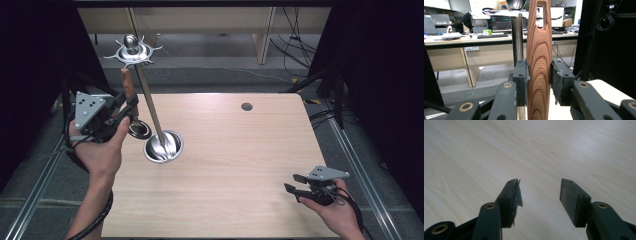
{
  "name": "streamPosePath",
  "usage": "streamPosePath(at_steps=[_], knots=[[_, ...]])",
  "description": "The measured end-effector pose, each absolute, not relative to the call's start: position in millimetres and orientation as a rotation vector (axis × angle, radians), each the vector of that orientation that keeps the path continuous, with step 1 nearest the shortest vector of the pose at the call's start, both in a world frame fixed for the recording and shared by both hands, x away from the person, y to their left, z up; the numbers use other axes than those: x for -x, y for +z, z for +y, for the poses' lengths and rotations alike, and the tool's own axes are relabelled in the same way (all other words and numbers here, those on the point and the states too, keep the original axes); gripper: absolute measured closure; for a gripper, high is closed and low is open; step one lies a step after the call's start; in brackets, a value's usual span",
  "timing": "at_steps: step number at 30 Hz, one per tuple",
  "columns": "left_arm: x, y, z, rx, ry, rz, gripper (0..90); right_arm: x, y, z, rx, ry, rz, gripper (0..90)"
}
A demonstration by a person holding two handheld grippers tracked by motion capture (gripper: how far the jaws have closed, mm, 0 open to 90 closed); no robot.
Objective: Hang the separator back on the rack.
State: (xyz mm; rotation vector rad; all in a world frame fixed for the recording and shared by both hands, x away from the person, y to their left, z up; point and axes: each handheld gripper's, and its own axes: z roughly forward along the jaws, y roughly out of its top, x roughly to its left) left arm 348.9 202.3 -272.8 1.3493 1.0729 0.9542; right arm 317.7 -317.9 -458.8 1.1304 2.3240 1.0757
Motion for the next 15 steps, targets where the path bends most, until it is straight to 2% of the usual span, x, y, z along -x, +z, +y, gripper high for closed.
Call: streamPosePath(at_steps=[15], knots=[[-351.8,-265.4,202.5,-1.356,0.956,1.068,67.2,-318.0,-459.0,-317.5,-1.128,1.073,2.325,50.0]])
